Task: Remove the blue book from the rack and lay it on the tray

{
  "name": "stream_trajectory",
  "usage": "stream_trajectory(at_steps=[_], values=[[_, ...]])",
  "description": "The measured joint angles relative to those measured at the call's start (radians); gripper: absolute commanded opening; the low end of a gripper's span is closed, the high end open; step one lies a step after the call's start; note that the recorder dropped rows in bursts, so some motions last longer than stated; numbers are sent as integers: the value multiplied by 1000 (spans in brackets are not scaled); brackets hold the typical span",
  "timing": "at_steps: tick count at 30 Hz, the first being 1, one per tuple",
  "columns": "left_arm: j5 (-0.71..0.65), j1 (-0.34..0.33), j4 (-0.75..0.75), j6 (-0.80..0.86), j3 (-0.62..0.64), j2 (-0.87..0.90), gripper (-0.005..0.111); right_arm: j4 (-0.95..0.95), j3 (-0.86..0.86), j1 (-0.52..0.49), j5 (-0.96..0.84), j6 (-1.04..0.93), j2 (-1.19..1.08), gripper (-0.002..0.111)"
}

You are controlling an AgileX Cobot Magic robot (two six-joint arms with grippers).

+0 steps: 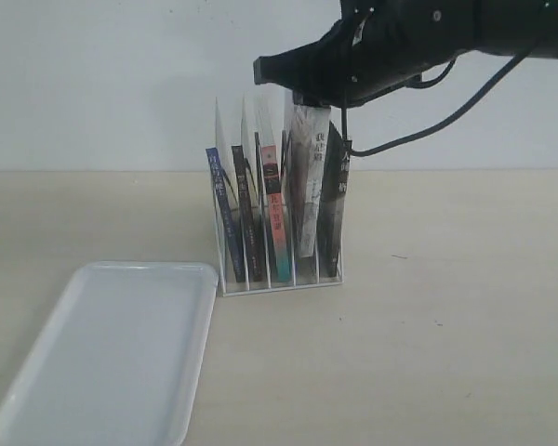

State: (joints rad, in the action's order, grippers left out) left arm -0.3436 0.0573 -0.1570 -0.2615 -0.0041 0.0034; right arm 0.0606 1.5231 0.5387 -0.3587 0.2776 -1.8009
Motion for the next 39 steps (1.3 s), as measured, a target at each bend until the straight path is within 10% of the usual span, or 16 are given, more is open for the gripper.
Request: stream_trajectory(at_steps=[39], values=[[0, 0, 0, 0, 0, 0, 4, 13, 0, 6, -32, -15, 124, 0]])
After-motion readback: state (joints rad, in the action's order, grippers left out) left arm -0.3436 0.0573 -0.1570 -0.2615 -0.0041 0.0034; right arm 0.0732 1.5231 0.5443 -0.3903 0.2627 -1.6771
